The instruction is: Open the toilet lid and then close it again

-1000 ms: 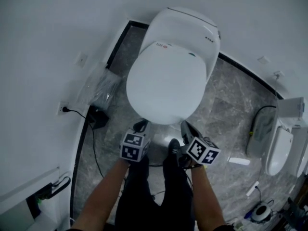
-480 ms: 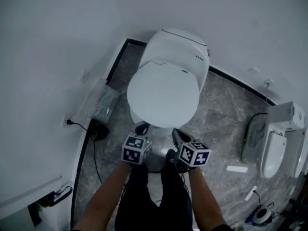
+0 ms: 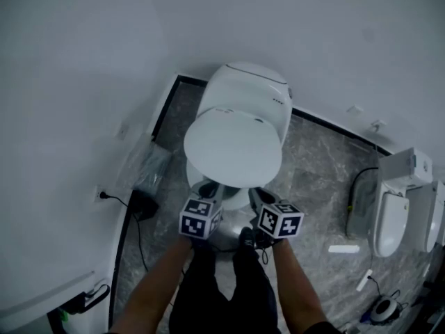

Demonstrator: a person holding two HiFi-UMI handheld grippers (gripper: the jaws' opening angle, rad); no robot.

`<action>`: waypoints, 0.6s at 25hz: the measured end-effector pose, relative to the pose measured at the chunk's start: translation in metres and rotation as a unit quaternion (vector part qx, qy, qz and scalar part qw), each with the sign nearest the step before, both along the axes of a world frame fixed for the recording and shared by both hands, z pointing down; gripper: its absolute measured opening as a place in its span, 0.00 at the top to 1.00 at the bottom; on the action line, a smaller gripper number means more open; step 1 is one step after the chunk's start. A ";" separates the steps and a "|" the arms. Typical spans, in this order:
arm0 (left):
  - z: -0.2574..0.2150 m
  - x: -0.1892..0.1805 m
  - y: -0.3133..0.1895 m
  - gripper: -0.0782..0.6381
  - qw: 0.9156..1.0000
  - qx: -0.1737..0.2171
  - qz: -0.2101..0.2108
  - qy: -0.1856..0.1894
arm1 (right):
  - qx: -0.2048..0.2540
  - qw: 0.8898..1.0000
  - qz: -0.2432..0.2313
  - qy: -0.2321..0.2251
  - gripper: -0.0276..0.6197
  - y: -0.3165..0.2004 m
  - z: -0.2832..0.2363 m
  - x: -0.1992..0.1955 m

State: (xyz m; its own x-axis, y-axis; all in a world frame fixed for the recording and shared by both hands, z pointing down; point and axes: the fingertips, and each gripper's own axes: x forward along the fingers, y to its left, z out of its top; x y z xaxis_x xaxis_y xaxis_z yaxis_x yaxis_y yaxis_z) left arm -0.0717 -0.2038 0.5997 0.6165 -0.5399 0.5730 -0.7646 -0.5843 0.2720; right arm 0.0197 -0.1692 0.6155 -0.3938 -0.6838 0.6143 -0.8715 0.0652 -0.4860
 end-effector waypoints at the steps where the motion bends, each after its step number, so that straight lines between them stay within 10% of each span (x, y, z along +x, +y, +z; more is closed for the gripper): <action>1: -0.002 0.001 -0.003 0.88 1.000 -0.001 0.003 -0.001 | 0.001 1.000 0.003 0.002 0.94 -0.002 -0.003 0.001; 15: -0.033 -0.002 -0.038 0.88 0.999 0.017 0.034 -0.001 | 0.050 0.996 0.065 0.033 0.94 -0.051 -0.054 0.034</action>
